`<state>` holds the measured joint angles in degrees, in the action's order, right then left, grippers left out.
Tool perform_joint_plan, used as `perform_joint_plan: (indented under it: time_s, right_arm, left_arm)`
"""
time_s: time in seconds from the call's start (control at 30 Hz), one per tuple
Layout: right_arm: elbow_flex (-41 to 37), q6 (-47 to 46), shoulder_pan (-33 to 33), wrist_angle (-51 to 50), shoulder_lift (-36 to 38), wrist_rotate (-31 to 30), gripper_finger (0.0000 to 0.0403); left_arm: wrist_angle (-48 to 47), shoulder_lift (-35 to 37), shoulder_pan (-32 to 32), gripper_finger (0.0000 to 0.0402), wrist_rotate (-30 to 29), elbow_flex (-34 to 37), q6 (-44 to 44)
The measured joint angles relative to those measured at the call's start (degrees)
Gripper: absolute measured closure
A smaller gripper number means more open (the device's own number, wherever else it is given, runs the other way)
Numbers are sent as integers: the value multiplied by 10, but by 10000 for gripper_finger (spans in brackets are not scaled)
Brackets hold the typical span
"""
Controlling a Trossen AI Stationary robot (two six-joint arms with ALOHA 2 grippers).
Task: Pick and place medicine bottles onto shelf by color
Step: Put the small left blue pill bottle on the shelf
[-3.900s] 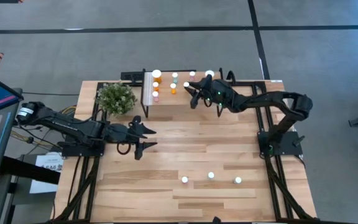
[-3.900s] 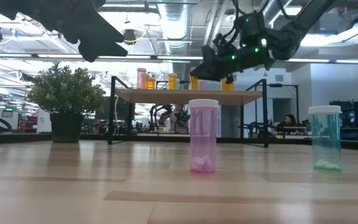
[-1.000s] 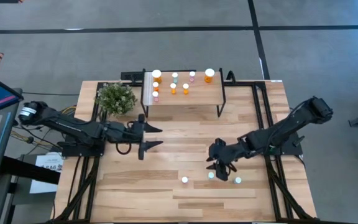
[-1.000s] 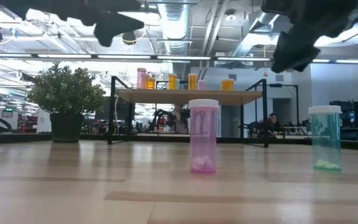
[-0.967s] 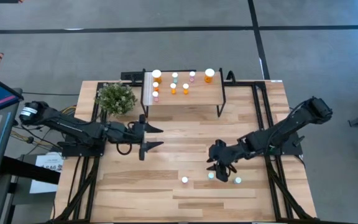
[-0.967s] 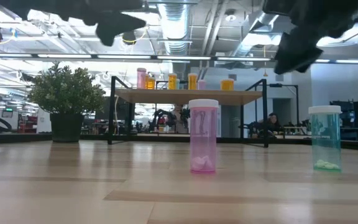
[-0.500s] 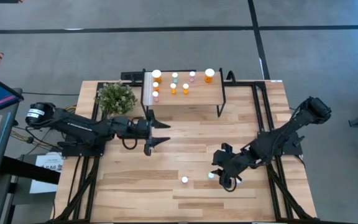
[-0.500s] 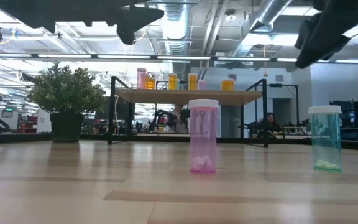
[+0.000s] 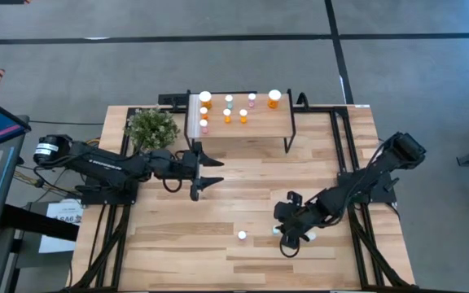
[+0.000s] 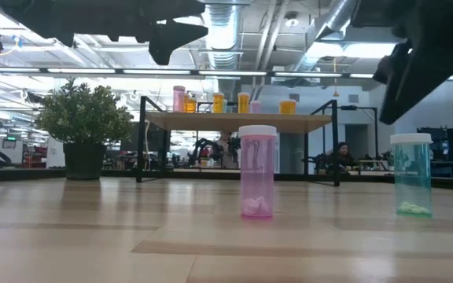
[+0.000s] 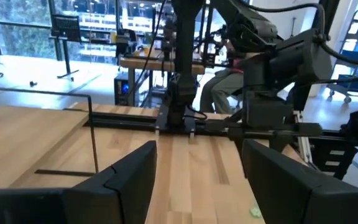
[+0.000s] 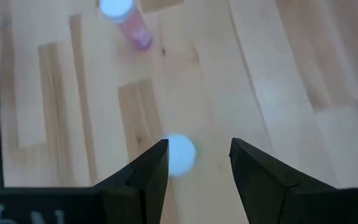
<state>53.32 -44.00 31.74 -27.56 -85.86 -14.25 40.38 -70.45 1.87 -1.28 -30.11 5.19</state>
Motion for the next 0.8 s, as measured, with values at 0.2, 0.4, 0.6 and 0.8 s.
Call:
perform_joint_plan:
  time_s: [0.2,0.4,0.6,0.8]
  right_arm:
    - [1,-1,-2,-2,-10,15,211]
    - [1,-1,-5,17,-37,24,211]
    - [3,8,-8,38,-68,54,209]
    - [12,10,-8,22,-90,56,209]
  left_arm:
    - [-8,0,0,177,0,0,-2]
    - [-21,0,0,177,0,0,-1]
    - [-29,0,0,177,-1,0,0]
    - [-35,0,0,177,-2,0,0]
